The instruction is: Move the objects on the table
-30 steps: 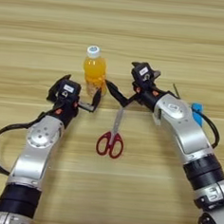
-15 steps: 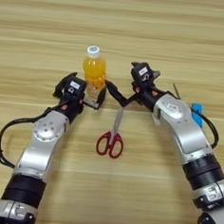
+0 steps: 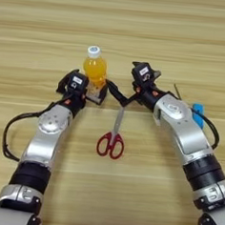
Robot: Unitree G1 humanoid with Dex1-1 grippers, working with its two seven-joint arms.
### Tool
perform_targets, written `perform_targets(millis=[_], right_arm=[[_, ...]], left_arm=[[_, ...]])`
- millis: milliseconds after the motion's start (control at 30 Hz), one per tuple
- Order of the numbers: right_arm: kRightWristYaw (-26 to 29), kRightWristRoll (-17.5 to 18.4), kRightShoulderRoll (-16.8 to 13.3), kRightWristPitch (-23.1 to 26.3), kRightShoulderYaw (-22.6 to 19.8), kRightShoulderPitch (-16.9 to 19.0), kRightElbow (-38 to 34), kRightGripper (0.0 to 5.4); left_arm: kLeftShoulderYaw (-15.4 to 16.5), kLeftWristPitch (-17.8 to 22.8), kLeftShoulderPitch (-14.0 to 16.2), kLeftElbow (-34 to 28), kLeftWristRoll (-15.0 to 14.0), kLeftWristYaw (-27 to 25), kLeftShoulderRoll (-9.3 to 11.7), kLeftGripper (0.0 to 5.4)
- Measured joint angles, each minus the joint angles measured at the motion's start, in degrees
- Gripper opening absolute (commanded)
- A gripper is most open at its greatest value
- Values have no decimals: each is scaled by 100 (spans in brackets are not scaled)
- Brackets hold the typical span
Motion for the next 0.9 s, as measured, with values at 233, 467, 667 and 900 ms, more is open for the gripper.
perform_targets(millis=[233, 467, 667, 900], right_arm=[[-9, 4, -29, 0, -47, 53, -23, 535], [-21, 4, -29, 0, -74, 93, -50, 535], [-32, 4, -27, 0, -78, 94, -56, 535], [-43, 4, -20, 0, -79, 93, -57, 540]], left_arm=[[40, -161, -237, 396, -9, -11, -57, 540], [38, -264, -355, 554, -67, -63, -90, 540], [39, -286, -425, 887, -72, -61, -105, 540], [11, -303, -447, 1059, -73, -117, -110, 496]])
